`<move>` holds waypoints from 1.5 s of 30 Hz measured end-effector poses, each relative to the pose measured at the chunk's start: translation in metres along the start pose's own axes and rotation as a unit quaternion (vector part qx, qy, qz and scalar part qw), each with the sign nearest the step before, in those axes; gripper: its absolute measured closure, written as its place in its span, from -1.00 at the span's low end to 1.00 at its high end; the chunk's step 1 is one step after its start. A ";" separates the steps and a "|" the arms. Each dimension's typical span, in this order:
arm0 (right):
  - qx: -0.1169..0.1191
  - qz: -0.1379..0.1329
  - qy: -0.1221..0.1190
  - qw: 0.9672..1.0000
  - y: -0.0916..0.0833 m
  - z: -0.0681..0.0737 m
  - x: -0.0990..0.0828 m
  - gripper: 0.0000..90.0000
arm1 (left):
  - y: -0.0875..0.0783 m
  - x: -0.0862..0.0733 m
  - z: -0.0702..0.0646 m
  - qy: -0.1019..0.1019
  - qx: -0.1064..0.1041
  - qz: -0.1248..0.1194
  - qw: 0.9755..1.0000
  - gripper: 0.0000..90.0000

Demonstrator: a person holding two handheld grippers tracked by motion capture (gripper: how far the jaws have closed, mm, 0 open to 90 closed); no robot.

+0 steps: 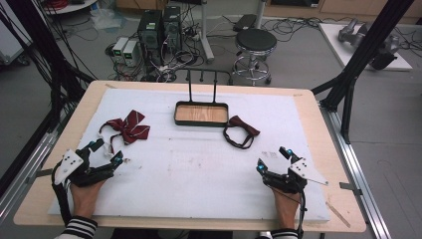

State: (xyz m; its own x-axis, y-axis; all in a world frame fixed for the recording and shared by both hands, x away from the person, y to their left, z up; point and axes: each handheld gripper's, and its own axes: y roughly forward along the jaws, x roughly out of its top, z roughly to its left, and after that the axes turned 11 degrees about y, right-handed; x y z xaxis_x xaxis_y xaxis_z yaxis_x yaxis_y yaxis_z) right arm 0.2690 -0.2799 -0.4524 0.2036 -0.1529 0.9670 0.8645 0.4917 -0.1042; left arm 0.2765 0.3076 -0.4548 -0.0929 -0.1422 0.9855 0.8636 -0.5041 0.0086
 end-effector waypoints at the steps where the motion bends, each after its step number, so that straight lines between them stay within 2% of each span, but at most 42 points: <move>1: -0.001 -0.001 0.000 1.000 0.000 0.000 0.000 -0.81 | 0.000 0.000 0.000 0.000 0.000 0.000 1.000 -0.66; 8: -0.001 -0.004 0.013 1.000 0.000 -0.002 0.000 -0.81 | 0.000 0.000 0.000 -0.001 0.002 0.000 1.000 -0.66; 10: -0.003 -0.003 0.006 1.000 0.000 -0.002 0.000 -0.81 | 0.000 0.000 0.000 -0.004 0.003 0.001 1.000 -0.66; 15: -0.003 -0.003 0.010 1.000 0.000 -0.002 0.000 -0.81 | 0.000 0.000 0.000 0.001 0.002 0.002 1.000 -0.66; 22: -0.003 -0.003 0.000 1.000 0.000 -0.001 0.000 -0.81 | 0.001 0.000 0.000 0.001 0.002 0.003 1.000 -0.69; 25: -0.002 -0.003 0.006 1.000 0.000 -0.001 0.000 -0.81 | 0.001 0.000 0.000 0.001 0.001 0.005 1.000 -0.70; 30: -0.002 0.000 0.000 1.000 0.000 0.000 0.000 -0.81 | 0.003 0.001 0.002 -0.011 0.001 0.014 1.000 -0.70; 40: -0.001 -0.005 0.002 1.000 -0.001 0.000 0.000 -0.81 | 0.010 0.013 0.014 -0.005 -0.003 0.051 0.999 -0.70; 41: -0.001 -0.005 0.003 1.000 -0.001 0.000 0.000 -0.81 | 0.014 0.017 0.018 0.004 -0.008 0.065 0.998 -0.70; 45: -0.002 -0.007 0.001 1.000 -0.001 0.000 0.000 -0.81 | 0.024 0.029 0.027 0.021 -0.023 0.098 0.995 -0.70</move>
State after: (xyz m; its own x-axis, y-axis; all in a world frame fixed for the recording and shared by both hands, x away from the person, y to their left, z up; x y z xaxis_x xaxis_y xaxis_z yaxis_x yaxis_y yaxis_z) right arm 0.2686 -0.2805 -0.4526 0.1925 -0.1606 0.9681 0.8688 0.4866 -0.0920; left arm 0.3075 0.3144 -0.4215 0.0538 -0.2764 0.9595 0.8440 -0.5009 -0.1916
